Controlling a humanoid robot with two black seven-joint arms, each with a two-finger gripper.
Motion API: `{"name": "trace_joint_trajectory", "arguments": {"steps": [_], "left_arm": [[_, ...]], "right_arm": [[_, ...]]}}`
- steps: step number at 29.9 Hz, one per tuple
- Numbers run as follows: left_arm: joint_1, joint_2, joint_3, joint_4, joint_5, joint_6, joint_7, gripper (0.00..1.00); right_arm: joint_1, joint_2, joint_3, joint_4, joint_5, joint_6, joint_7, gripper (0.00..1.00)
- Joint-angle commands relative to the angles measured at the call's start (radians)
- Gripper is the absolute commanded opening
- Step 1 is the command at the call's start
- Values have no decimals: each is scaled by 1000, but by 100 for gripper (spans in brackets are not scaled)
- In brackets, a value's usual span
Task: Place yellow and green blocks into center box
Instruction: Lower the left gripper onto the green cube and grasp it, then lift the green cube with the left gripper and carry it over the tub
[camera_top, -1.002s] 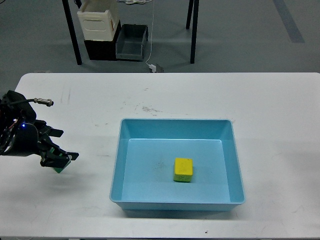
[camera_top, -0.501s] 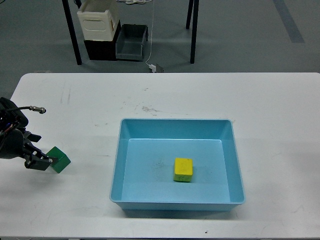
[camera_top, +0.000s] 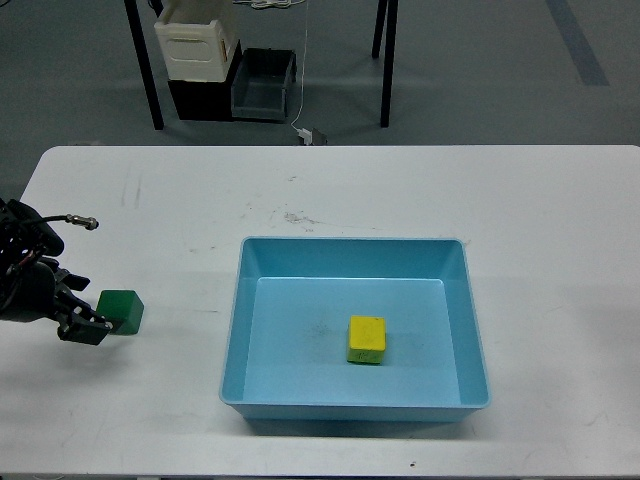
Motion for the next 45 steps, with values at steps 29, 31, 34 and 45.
{"name": "trace_joint_trajectory", "arguments": {"steps": [29,31,34,45], "left_arm": [[14,-75,6,23,4,19,-1,85],[15,-75,6,24,5,25,-1,80],[15,-75,7,26,11,26,-1,69],[1,-62,41,26,11,57,-1,28]], "right_arm": [[-14,1,1,0,0,-3,0,100],[-14,1,1,0,0,-3,0,100],[-14,1,1,0,0,-3,0,100],[-14,4,1,0,0,-5,0,100]]}}
